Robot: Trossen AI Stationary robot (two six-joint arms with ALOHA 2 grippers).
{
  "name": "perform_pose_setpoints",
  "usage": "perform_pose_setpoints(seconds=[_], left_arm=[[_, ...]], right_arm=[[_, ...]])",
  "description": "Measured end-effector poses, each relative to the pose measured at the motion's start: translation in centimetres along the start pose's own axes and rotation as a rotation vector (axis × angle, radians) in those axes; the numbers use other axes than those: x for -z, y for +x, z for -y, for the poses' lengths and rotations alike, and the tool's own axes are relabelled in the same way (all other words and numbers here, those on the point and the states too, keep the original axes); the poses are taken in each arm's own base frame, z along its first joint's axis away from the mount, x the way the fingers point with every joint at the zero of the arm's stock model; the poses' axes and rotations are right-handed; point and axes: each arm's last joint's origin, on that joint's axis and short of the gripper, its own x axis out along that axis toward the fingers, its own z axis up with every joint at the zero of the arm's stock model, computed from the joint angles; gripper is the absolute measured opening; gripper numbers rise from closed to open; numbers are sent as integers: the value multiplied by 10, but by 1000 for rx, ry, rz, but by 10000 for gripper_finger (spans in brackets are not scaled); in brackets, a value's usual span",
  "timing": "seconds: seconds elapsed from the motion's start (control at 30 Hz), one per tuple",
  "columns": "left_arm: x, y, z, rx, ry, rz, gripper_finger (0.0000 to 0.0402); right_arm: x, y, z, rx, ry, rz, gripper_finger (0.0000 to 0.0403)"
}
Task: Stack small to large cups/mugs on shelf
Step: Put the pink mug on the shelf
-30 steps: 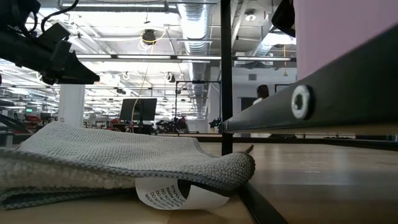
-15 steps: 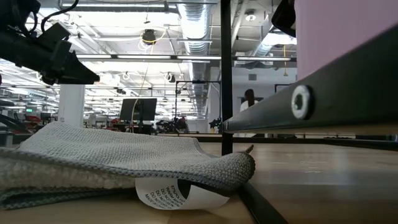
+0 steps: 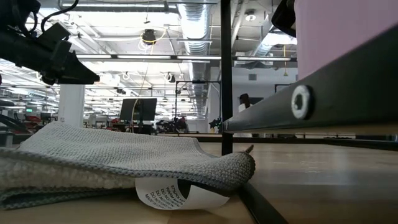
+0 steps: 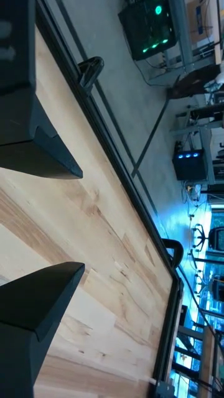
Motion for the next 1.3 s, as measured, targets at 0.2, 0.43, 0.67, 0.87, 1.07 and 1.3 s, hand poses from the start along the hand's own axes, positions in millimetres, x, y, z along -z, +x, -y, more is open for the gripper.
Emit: perform_pose_setpoints(seconds=[0.2,0.43,0.67,0.87,1.07,1.3], left_arm=[[0,0,0,0,0,0,222],[0,0,0,0,0,0,222],[0,0,0,0,0,0,222],[0,0,0,0,0,0,222],[0,0,0,0,0,0,222],[0,0,0,0,-9,0,222]], right_arm=[[0,0,0,0,0,1,132],[-2,0,-1,-8,1,19,156],[-2,0,-1,-11,3,24,162],[-3,-1,-1,-11,3,26,157],[-3,-1,0,-11,3,26,155],[-2,-1,0,-10,3,24,157]])
